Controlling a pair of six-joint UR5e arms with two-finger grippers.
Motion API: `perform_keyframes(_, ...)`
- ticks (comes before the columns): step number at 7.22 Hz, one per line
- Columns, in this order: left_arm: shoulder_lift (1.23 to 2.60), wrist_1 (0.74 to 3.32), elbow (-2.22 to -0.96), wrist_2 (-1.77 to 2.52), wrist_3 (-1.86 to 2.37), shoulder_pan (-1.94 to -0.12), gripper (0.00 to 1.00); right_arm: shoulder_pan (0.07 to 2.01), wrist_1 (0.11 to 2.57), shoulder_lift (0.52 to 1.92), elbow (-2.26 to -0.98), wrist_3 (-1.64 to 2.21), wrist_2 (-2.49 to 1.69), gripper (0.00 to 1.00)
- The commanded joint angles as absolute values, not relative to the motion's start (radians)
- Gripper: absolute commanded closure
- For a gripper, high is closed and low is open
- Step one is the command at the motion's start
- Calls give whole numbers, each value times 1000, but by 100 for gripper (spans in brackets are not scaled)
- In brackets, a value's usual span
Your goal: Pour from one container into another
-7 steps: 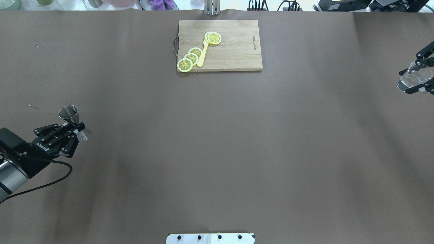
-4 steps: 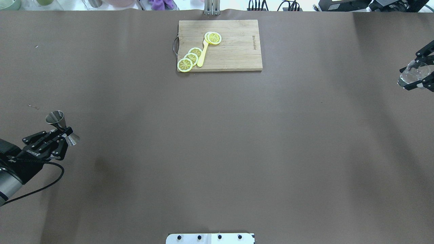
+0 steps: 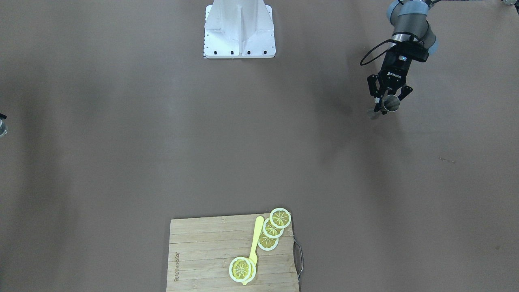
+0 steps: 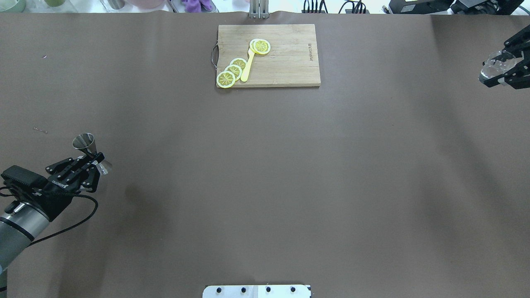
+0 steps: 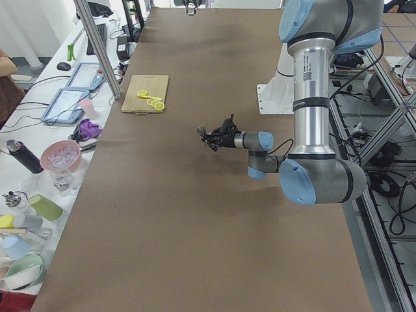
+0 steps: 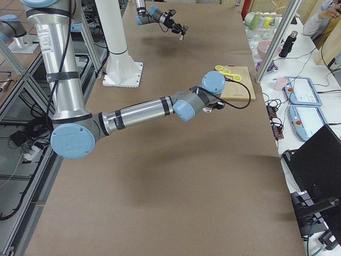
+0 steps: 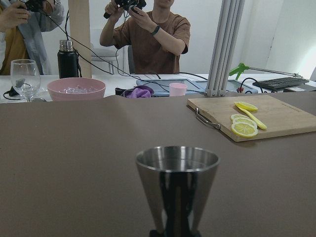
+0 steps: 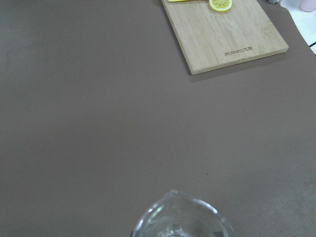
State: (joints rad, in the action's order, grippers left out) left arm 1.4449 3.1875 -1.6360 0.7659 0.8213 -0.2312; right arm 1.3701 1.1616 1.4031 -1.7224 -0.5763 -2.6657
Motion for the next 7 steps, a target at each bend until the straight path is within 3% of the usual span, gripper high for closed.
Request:
perform_keyframes(1,1509,3180,-1623,775,754,-254,100,1364,1160,1382,-1756,-461,-2617,100)
perform_keyframes(4,1675,3181,-1475,788,655,-342,100,1329,1052,1384,-1778,-297,-2498,100)
perform_keyframes(7,1687,3189,-1415,807,663,-361,100,1244,760,1391,-1653,-163,-2386,100)
